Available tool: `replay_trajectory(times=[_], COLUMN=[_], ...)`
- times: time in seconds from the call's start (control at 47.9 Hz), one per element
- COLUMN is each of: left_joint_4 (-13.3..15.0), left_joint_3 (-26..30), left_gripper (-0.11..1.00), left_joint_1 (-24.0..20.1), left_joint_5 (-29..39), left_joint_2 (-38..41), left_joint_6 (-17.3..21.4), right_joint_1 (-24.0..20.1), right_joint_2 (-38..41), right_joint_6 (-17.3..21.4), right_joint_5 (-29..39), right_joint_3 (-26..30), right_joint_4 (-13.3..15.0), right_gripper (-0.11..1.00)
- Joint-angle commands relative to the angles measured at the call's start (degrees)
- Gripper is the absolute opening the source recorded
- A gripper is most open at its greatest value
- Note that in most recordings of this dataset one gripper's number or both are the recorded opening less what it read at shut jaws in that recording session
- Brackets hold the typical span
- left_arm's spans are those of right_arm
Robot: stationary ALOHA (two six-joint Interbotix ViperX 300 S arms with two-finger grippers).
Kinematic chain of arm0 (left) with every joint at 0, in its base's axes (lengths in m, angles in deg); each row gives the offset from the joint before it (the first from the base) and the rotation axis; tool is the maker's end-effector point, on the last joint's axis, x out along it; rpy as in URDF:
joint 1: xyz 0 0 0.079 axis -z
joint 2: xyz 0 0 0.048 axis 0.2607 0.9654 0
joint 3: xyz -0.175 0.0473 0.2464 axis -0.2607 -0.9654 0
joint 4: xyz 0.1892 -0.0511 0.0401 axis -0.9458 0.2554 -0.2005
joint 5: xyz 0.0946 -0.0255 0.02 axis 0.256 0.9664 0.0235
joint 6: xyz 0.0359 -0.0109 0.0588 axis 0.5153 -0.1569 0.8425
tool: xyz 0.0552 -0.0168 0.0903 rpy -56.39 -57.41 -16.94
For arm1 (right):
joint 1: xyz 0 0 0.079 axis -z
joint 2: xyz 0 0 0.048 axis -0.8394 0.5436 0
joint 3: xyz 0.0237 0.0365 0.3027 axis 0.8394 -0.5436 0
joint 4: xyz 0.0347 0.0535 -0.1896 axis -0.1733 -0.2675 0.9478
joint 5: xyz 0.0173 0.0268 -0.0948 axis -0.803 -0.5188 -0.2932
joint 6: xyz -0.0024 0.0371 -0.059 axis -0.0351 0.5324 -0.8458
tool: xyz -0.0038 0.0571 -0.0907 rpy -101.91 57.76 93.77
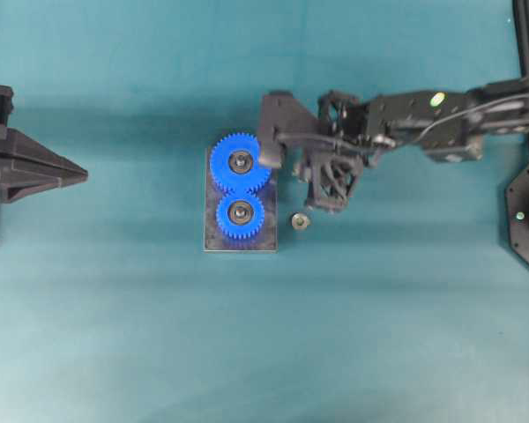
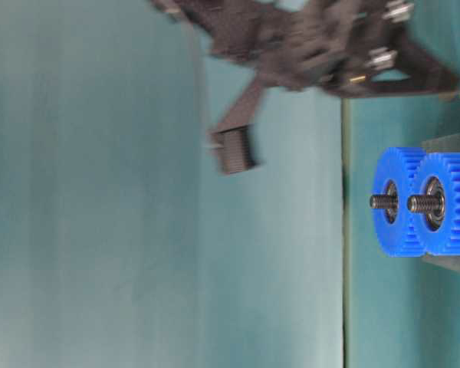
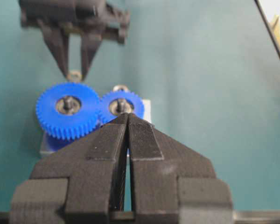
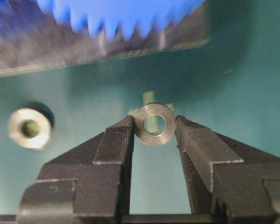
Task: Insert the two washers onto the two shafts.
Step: 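Carry the washer left over the upper blue gear's shaft, then lower the washer onto the upper shaft and open the right gripper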
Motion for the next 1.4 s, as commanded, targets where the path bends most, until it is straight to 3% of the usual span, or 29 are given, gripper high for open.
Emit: replay_trajectory(times=[0.0,0.522,1.378], left_joint_4=[-0.2,-0.2,-0.2], left_joint_3=[0.7,0.4,-0.6], left_gripper=[0.01,0.01,0.01], left_joint_1=[0.1,0.1,0.1], left_joint_5=[-0.6,-0.7,-0.7], left_joint_2=[0.2,-0.2,-2.8], left_joint_6=[0.0,-0.1,-0.2], right_joint_1=[-0.4,-2.6,-2.7], right_joint_2=[-3.3,3.5,9.0], right_joint_6=[0.0,-0.8,-2.4], right_joint_5=[2.8,9.5,11.9], right_joint_3=[3.5,19.8,22.9], right_joint_4=[0.1,0.1,0.3], right_gripper=[0.33,0.33,0.33])
